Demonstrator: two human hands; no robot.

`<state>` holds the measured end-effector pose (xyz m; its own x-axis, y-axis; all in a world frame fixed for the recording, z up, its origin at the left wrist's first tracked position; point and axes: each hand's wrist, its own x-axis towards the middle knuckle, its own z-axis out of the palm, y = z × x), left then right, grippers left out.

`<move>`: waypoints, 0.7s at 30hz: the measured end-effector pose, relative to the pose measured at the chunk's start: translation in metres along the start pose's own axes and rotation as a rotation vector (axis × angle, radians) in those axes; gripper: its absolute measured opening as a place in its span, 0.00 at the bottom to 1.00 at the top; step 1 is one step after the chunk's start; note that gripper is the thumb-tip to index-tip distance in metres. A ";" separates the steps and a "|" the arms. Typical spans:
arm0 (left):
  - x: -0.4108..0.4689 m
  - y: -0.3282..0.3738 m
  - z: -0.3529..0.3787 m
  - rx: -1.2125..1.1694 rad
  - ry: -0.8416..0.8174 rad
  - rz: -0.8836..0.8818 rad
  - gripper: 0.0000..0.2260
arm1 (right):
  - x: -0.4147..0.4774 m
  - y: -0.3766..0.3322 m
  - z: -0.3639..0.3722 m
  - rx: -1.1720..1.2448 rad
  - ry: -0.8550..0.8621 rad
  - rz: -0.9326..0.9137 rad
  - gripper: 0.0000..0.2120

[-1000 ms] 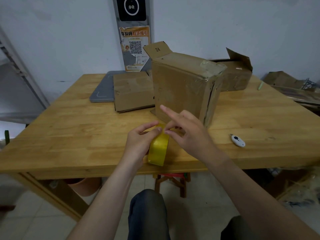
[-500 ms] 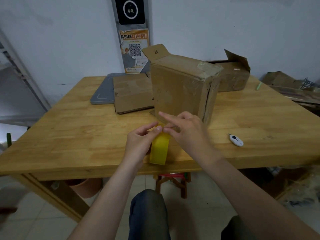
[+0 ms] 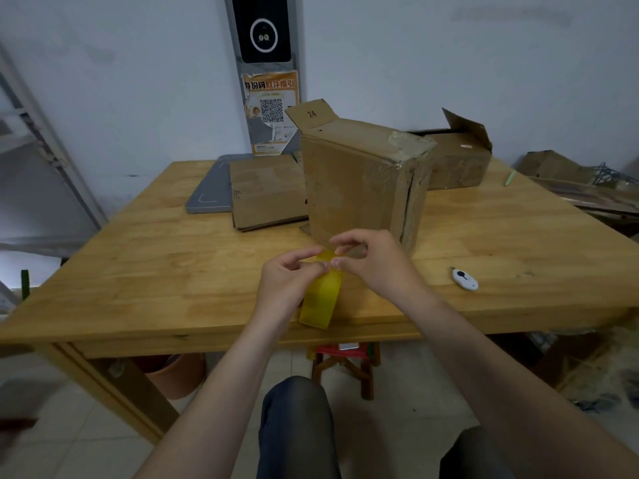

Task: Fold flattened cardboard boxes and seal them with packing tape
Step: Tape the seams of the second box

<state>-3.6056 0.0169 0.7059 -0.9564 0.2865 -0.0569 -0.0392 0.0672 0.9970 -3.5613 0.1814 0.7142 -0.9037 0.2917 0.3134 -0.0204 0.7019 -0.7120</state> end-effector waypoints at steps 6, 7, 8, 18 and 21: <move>-0.009 0.007 -0.009 0.145 -0.008 0.099 0.11 | -0.003 -0.006 -0.004 0.012 -0.051 0.041 0.13; -0.009 0.007 -0.014 0.204 0.008 0.125 0.11 | -0.004 -0.011 -0.003 -0.022 -0.068 0.035 0.14; -0.010 0.007 -0.019 0.277 0.029 0.156 0.12 | -0.005 -0.017 -0.001 -0.053 -0.083 0.027 0.15; 0.017 -0.003 -0.094 0.943 0.271 0.279 0.19 | -0.004 -0.044 0.008 -0.474 -0.184 -0.114 0.20; 0.030 -0.020 -0.111 1.074 0.266 0.307 0.19 | 0.000 -0.039 0.013 -0.536 -0.233 -0.069 0.24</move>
<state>-3.6655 -0.0816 0.6898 -0.9189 0.2295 0.3210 0.3511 0.8468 0.3995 -3.5657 0.1458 0.7339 -0.9793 0.1256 0.1586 0.0816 0.9625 -0.2587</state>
